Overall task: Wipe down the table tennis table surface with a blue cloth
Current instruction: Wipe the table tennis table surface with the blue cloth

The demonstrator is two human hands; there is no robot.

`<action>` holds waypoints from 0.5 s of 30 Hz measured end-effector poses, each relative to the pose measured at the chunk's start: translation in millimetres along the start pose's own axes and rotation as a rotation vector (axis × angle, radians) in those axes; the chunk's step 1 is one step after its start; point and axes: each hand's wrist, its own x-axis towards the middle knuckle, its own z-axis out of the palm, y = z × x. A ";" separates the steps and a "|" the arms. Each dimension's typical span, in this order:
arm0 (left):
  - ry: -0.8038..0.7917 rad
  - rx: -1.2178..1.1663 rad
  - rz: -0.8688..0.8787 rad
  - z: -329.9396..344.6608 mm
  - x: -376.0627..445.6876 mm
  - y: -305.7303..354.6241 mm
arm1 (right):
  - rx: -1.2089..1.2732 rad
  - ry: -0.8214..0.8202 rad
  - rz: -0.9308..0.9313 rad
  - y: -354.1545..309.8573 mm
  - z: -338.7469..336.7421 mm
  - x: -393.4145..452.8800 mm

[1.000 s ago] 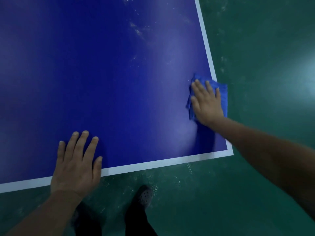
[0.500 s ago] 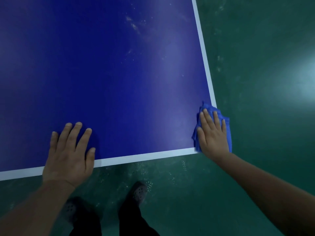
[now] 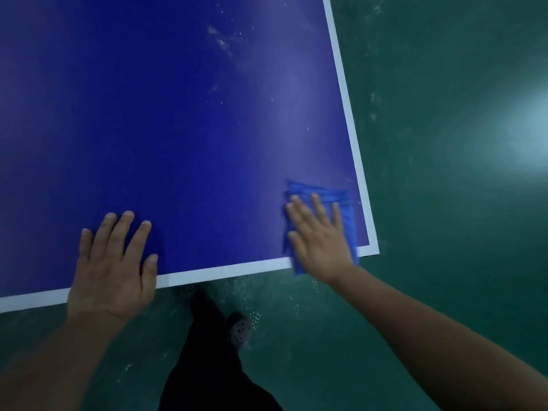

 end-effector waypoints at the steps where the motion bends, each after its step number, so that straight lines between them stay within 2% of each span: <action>1: -0.009 0.003 -0.003 -1.2 0.5 -0.1 | 0.008 0.001 0.127 24.2 -2.2 1.1; 3: -0.035 0.013 -0.003 -2.9 1.1 0.2 | 0.068 -0.005 0.358 39.9 -4.4 10.9; 5: -0.053 0.017 -0.006 -3.2 0.7 0.3 | 0.086 0.018 0.438 12.1 -7.0 19.9; 6: -0.054 0.017 -0.008 -3.4 0.5 0.1 | 0.077 0.022 0.371 -6.9 -5.6 16.7; 8: -0.048 0.020 -0.008 -4.2 1.1 0.4 | 0.025 0.002 0.111 -30.6 -0.8 1.7; 10: -0.051 0.020 -0.005 -4.2 1.2 1.0 | 0.005 -0.036 -0.069 -12.2 -6.3 7.3; 12: -0.049 0.017 -0.012 -3.7 0.5 0.8 | -0.029 -0.011 -0.061 23.6 -13.3 40.6; 15: -0.041 0.019 -0.013 -3.2 0.1 0.7 | 0.019 0.021 0.180 72.6 -23.0 93.4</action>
